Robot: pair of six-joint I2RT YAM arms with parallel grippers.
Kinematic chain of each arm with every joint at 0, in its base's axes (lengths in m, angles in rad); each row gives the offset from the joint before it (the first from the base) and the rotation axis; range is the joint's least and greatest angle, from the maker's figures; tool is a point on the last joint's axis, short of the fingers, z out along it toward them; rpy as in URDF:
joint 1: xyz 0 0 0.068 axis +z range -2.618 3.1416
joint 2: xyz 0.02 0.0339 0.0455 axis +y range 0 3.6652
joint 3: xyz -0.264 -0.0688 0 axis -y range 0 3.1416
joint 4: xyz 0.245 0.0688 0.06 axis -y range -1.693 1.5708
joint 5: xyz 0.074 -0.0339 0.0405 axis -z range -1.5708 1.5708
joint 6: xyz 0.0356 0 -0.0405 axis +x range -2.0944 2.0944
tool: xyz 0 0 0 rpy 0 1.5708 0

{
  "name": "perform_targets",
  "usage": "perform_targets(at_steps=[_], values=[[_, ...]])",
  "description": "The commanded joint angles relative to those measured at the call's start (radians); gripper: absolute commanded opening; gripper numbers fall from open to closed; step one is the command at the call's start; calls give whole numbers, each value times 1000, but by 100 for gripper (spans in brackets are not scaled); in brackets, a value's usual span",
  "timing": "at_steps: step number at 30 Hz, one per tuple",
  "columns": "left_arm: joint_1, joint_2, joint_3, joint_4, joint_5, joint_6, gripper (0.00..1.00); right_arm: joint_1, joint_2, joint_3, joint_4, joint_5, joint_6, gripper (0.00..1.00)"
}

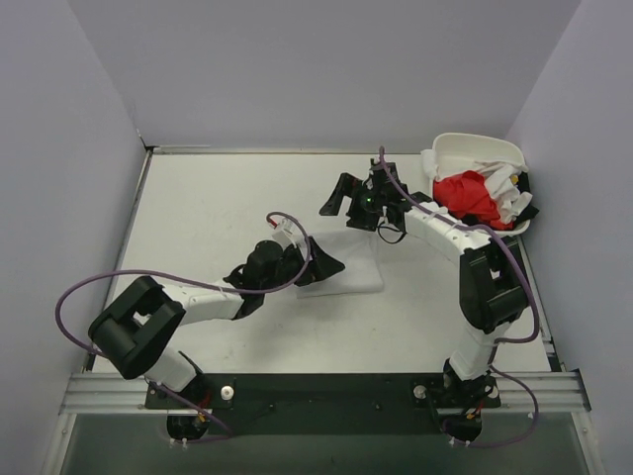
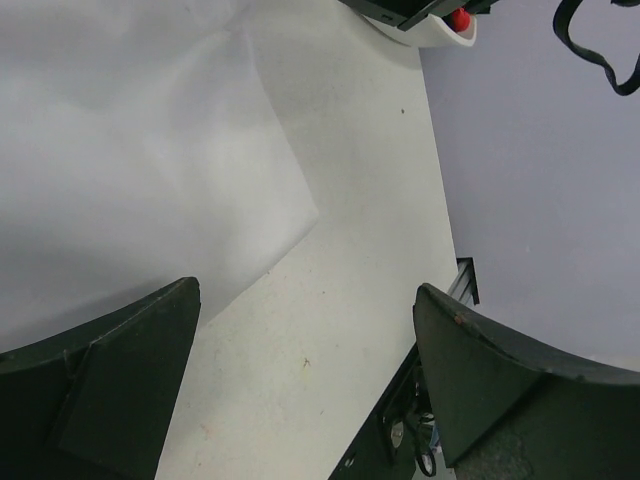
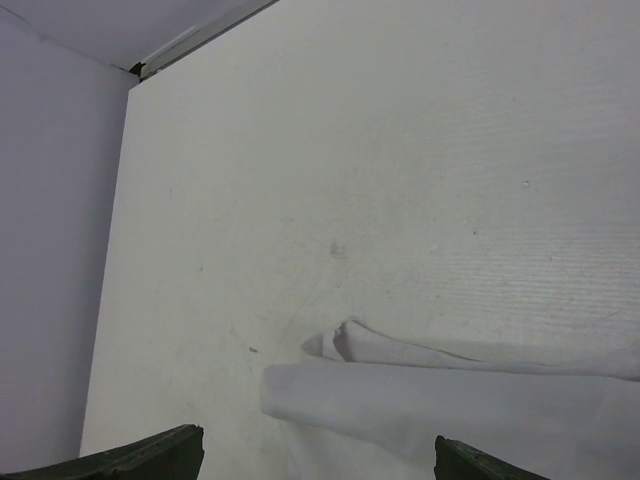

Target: Fold and stack the t-shirts

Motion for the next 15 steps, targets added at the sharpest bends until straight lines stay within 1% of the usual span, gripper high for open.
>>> perform_targets(at_steps=[1, 4, 5, 6, 8, 11, 15], values=[[12, 62, -38, 233, 80, 16, 97, -5, -41, 22, -25, -121, 74, 100], [26, 149, -69, 369, 135, -12, 97, -9, -87, -3, -36, -142, 84, 100], [36, 175, -76, 450, 150, -24, 97, -14, -99, -8, -65, -145, 82, 100], [40, 226, -90, 490, 173, -45, 98, -16, -120, -18, -68, -156, 82, 100], [44, 271, -104, 585, 179, -58, 98, -23, -139, -21, -90, -182, 76, 100], [50, 355, -119, 668, 198, -67, 98, -28, -166, -28, -119, -214, 70, 100], [53, 403, -141, 735, 202, -79, 97, -28, -203, -60, -124, -259, 96, 100]])
